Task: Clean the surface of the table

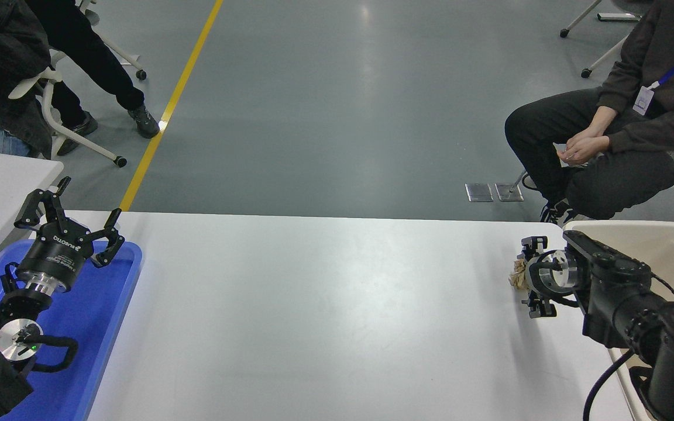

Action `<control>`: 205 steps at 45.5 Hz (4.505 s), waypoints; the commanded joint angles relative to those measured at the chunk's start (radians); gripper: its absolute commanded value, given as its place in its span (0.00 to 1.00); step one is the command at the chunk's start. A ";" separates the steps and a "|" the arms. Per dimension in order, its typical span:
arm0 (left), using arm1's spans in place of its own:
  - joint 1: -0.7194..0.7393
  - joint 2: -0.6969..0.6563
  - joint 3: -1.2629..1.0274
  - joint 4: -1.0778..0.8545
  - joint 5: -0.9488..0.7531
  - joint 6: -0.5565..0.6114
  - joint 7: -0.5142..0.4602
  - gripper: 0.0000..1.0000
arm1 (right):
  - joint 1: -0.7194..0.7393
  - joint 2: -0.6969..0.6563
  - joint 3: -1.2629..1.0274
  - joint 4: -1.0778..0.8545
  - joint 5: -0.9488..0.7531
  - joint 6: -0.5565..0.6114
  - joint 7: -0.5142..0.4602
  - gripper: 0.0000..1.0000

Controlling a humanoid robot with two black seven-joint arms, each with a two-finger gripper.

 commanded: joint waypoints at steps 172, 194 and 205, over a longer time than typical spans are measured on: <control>0.000 0.000 0.000 0.000 0.001 0.000 0.000 1.00 | -0.143 -0.547 0.035 -0.188 -0.006 0.794 0.346 0.00; 0.000 0.000 0.000 0.000 -0.001 0.000 0.000 1.00 | -0.224 -0.405 0.010 -0.181 -0.006 0.502 0.392 0.00; 0.000 0.000 0.000 0.000 -0.001 0.000 0.000 1.00 | -0.227 -0.373 0.010 -0.180 -0.018 0.442 0.399 0.00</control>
